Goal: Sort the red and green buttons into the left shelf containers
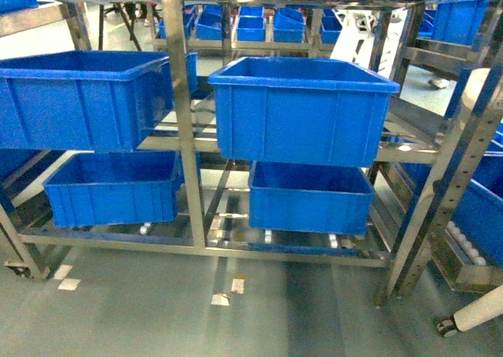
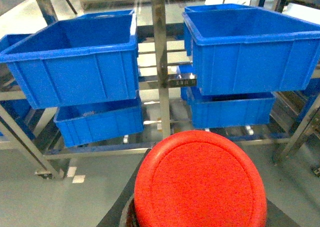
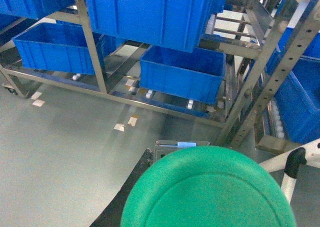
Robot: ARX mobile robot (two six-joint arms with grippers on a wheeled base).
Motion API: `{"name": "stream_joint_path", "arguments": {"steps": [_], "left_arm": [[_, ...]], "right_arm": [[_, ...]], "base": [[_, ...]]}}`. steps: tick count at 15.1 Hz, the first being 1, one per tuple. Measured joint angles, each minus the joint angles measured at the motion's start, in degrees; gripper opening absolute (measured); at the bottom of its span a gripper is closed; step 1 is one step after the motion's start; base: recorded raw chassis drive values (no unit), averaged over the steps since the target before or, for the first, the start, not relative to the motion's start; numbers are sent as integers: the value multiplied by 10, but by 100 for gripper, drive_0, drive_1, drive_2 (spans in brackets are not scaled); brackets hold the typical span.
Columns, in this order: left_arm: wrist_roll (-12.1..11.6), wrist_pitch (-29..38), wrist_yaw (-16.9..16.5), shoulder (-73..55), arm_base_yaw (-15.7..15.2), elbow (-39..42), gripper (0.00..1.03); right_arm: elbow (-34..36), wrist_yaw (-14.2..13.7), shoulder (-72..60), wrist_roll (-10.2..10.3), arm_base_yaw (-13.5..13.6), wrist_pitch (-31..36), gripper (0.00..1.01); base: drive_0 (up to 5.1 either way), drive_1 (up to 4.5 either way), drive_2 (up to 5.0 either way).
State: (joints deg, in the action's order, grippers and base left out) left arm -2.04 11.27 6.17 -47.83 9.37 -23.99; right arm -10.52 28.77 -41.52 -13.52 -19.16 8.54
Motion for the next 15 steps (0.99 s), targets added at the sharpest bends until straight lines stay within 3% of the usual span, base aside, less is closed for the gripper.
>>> {"name": "stream_joint_path", "arguments": {"steps": [10, 15], "left_arm": [[0, 0, 0, 3, 1, 0, 25], [0, -1, -2, 2, 2, 0, 25]], "right_arm": [[0, 2, 0, 0, 0, -1, 26], [0, 2, 0, 0, 0, -2, 26]], "base": [[-499, 237, 237], [18, 447, -410]]}}
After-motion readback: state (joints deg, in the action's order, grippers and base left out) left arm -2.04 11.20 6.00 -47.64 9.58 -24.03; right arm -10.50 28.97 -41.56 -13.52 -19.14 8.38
